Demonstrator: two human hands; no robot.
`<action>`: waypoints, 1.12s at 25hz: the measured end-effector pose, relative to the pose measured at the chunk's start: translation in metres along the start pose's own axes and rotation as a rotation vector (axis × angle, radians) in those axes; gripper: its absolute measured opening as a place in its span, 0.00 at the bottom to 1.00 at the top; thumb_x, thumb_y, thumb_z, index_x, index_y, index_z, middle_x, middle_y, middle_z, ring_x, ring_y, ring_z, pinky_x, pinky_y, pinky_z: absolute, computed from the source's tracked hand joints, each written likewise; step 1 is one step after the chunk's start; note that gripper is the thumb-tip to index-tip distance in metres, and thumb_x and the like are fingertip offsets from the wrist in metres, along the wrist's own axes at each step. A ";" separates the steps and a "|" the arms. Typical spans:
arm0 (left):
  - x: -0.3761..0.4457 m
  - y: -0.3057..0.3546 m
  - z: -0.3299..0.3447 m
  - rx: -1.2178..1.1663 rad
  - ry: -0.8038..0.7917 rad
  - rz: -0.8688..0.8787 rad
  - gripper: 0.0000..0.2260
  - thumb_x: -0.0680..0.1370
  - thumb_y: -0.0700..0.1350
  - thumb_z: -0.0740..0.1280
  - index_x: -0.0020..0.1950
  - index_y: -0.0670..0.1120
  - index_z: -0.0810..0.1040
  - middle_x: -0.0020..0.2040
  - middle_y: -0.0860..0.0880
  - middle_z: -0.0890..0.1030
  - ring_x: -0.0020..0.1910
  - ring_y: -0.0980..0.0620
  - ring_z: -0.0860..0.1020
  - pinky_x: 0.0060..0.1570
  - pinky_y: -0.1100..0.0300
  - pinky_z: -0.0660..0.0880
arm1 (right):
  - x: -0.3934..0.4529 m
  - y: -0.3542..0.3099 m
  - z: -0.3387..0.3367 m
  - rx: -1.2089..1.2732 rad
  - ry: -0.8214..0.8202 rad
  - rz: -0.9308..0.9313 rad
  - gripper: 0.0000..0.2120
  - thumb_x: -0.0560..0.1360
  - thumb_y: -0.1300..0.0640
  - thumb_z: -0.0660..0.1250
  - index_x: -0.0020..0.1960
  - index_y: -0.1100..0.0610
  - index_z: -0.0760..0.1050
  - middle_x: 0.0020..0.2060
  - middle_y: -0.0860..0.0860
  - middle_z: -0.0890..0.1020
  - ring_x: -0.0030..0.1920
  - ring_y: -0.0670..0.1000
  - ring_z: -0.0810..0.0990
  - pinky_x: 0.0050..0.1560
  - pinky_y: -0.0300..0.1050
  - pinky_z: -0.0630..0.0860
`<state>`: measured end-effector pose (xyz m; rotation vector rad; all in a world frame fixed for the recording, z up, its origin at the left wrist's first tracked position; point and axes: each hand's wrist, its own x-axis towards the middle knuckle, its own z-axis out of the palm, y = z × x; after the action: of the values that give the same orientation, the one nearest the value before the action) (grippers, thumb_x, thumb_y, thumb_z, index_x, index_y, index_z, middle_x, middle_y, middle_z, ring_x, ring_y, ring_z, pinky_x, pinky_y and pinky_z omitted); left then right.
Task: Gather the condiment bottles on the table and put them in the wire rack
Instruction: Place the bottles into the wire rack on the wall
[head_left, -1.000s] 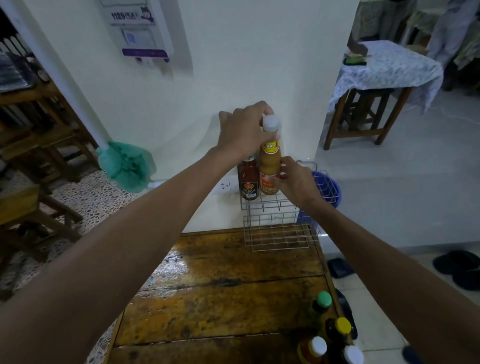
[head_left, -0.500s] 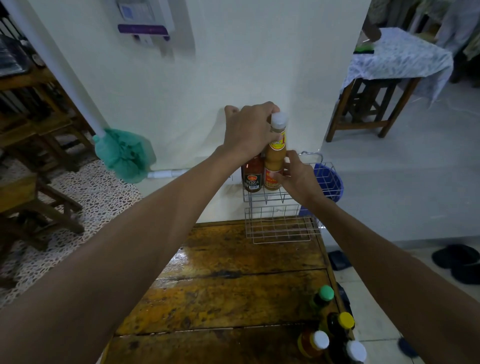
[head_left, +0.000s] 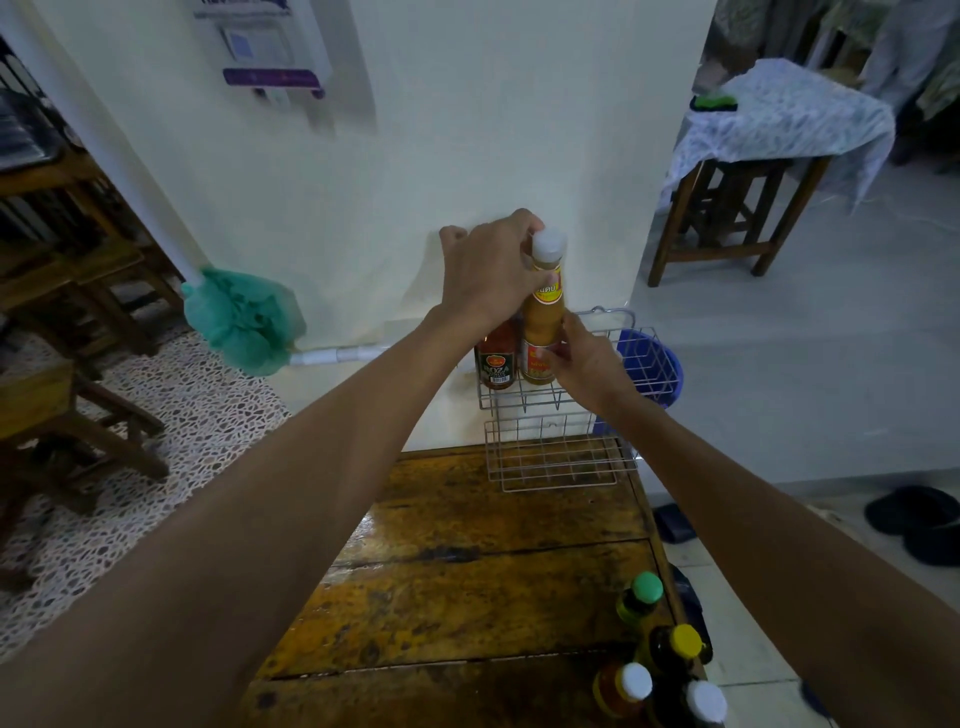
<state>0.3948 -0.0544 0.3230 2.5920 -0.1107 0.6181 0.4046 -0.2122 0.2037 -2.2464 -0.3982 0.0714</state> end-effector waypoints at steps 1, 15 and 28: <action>-0.001 0.000 -0.001 -0.001 -0.004 0.010 0.21 0.72 0.58 0.78 0.61 0.54 0.78 0.55 0.55 0.85 0.56 0.51 0.80 0.58 0.52 0.59 | -0.001 0.001 0.001 0.008 0.013 0.003 0.23 0.81 0.52 0.65 0.73 0.52 0.62 0.62 0.55 0.81 0.61 0.57 0.80 0.57 0.48 0.73; -0.009 -0.006 -0.002 0.008 -0.014 0.026 0.29 0.73 0.55 0.77 0.72 0.53 0.73 0.62 0.53 0.84 0.62 0.49 0.79 0.62 0.51 0.58 | 0.004 0.001 0.004 0.086 -0.036 0.015 0.34 0.74 0.53 0.74 0.74 0.54 0.60 0.63 0.55 0.79 0.62 0.56 0.79 0.56 0.45 0.74; -0.013 -0.009 -0.007 0.019 -0.026 0.033 0.30 0.73 0.56 0.77 0.72 0.52 0.73 0.63 0.55 0.84 0.62 0.50 0.78 0.64 0.49 0.59 | -0.002 0.001 -0.001 0.078 -0.007 0.026 0.31 0.77 0.55 0.71 0.75 0.52 0.62 0.65 0.56 0.78 0.63 0.57 0.79 0.59 0.52 0.76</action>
<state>0.3816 -0.0438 0.3190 2.6221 -0.1561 0.6006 0.4034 -0.2135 0.2033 -2.1755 -0.3639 0.1064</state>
